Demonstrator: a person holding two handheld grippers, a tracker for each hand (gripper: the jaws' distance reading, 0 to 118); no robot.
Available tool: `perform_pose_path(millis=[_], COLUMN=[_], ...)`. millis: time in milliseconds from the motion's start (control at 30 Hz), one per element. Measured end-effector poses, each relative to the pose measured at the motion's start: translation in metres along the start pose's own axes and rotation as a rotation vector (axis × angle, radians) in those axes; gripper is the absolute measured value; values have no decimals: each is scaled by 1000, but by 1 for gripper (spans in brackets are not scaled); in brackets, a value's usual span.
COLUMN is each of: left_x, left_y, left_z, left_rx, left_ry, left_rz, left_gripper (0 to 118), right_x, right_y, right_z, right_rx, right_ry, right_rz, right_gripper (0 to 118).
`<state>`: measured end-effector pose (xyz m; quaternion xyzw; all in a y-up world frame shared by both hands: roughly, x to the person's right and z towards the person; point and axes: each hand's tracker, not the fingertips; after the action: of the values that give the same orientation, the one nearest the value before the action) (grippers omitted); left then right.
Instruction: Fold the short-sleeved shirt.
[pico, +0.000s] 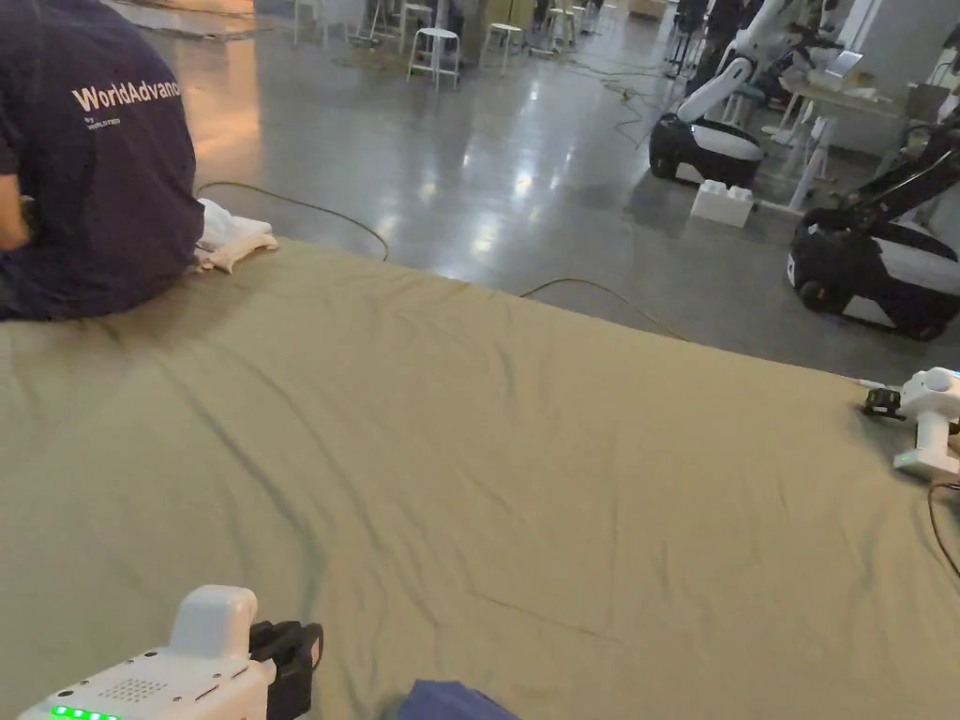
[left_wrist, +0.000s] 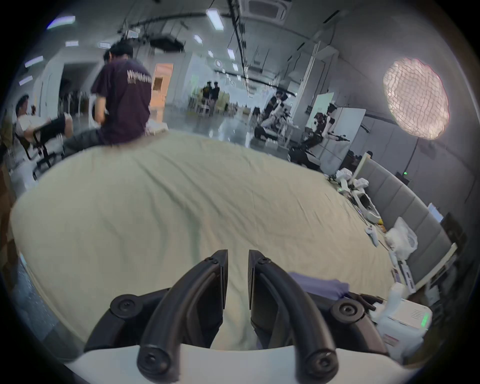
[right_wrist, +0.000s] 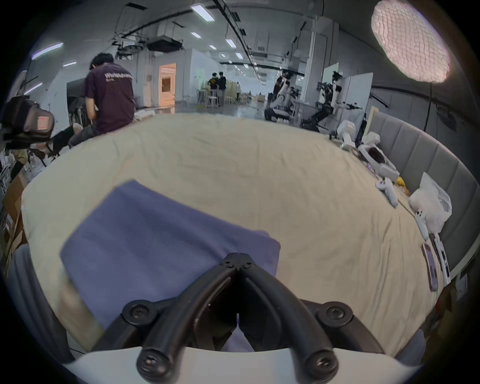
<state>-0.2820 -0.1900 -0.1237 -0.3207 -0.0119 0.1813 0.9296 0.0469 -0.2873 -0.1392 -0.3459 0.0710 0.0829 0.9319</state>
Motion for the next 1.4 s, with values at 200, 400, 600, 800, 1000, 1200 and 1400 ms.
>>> perform_pose_path(millis=[200,400,600,800,1000,1200,1400], left_x=[-26,-40,-36,-20,-16,-13,-20], left_y=[-6,-7,-32,-46,-56,-61,-48], left_z=[-35,-85,-145,-173,-174,-149,-118], left_rx=[-245,-444,-662,-683,-628,-582,-513], left_ry=[-227,-432,-596,-706,-676,-678,-675], left_rz=[124,224,308,361,348,386,401], left_gripper=[58,68,72,71,29,25,24], right_x=[8,15,14,13,16,18,14], right_y=[-1,0,-2,-1,-3,1,22], right_z=[-3,-5,-6,-5,-6,-8,-7], right_rx=[16,-3,-8,-13,-8,11,35], right_ry=[25,46,42,31,46,63,97], right_rz=[8,-26,-36,-46,-54,-24,21], right_gripper=[0,0,0,0,0,0,0])
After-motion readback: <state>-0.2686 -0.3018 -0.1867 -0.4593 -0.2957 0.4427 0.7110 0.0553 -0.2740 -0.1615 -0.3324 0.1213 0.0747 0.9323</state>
